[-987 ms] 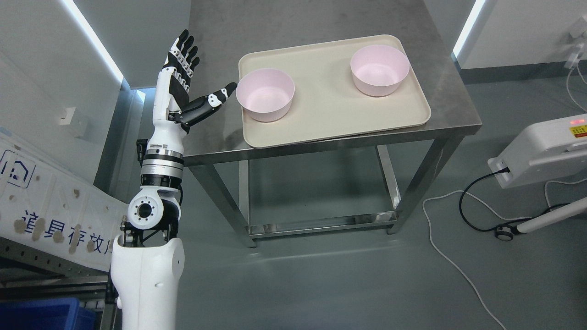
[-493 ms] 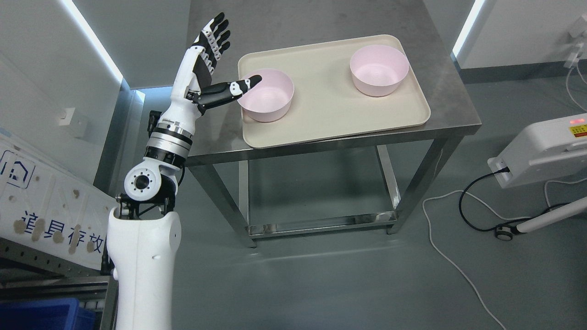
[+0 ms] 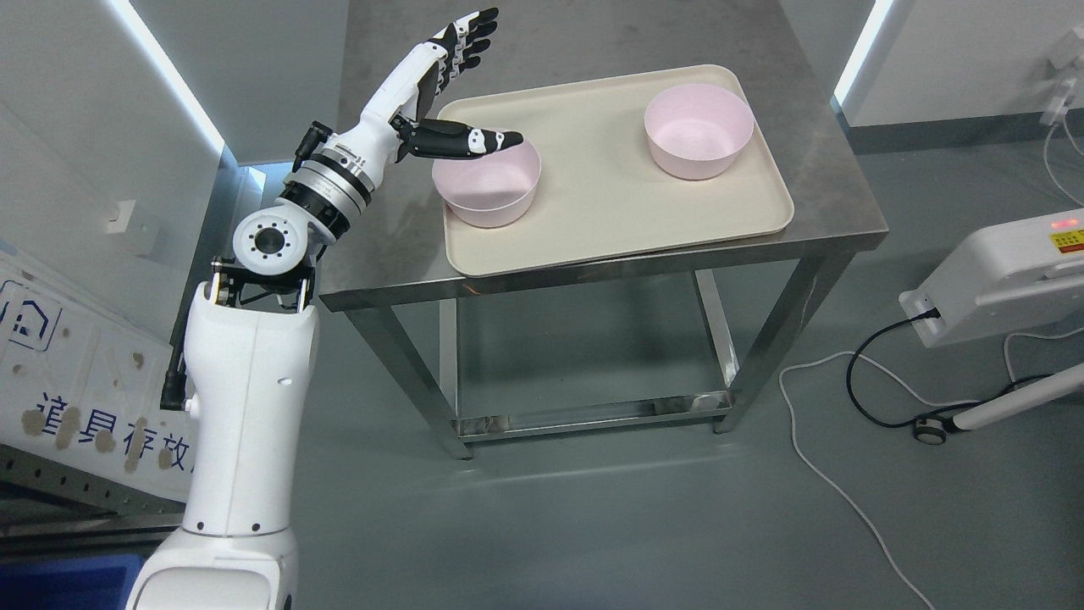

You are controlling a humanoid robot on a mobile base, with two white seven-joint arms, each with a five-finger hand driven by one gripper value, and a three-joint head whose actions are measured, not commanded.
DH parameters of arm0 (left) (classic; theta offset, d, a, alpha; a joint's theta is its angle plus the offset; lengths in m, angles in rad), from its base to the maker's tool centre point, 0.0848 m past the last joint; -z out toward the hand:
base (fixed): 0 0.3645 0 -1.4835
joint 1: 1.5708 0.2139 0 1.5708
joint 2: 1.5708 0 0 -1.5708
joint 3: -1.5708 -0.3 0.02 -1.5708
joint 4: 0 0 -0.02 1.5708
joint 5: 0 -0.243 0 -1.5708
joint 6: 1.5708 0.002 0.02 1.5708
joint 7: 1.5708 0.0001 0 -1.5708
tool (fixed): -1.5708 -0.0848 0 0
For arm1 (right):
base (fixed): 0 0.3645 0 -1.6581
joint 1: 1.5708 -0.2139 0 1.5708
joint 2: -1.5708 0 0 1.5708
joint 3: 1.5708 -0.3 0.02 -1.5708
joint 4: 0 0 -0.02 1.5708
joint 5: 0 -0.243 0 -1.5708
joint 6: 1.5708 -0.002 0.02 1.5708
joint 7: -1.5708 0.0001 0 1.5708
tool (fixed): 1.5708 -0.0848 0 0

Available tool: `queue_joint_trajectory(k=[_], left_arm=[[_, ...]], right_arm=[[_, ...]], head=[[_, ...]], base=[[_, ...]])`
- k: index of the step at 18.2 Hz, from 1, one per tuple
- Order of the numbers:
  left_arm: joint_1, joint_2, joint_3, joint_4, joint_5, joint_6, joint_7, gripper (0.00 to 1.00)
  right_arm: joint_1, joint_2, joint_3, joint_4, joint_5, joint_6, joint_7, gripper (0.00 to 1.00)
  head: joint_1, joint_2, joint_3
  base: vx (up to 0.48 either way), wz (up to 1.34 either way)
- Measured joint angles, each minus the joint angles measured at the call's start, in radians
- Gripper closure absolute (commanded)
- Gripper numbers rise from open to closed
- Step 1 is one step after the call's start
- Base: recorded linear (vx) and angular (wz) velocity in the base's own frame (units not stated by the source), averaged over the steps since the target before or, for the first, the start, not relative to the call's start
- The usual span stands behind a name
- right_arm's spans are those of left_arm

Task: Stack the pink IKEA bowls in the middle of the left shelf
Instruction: 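Lower the raised left hand toward the pink bowl nearer the robot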

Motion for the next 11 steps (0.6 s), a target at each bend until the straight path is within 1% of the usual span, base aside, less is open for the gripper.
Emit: queue_joint_trajectory(k=[3, 7, 11], left_arm=[[-0.036, 0.007, -0.036, 0.085, -0.03, 0.002, -0.005, 0.16], [-0.067, 0.014, -0.064, 0.176, -0.096, -0.001, -0.017, 0.21], [-0.086, 0.024, -0.071, 0.237, -0.154, -0.002, -0.032, 0.25]], right_arm=[[0.0, 0.0, 0.0, 0.0, 0.0, 0.001, 0.0, 0.0], [0.0, 0.0, 0.0, 0.0, 0.0, 0.004, 0.0, 0.0], [0.0, 0.0, 0.0, 0.0, 0.0, 0.003, 0.0, 0.0]], head=[[0.0, 0.0, 0.0], [0.0, 0.0, 0.0], [0.0, 0.0, 0.0]], base=[[0.008, 0.0], [0.035, 0.0], [0.056, -0.01]])
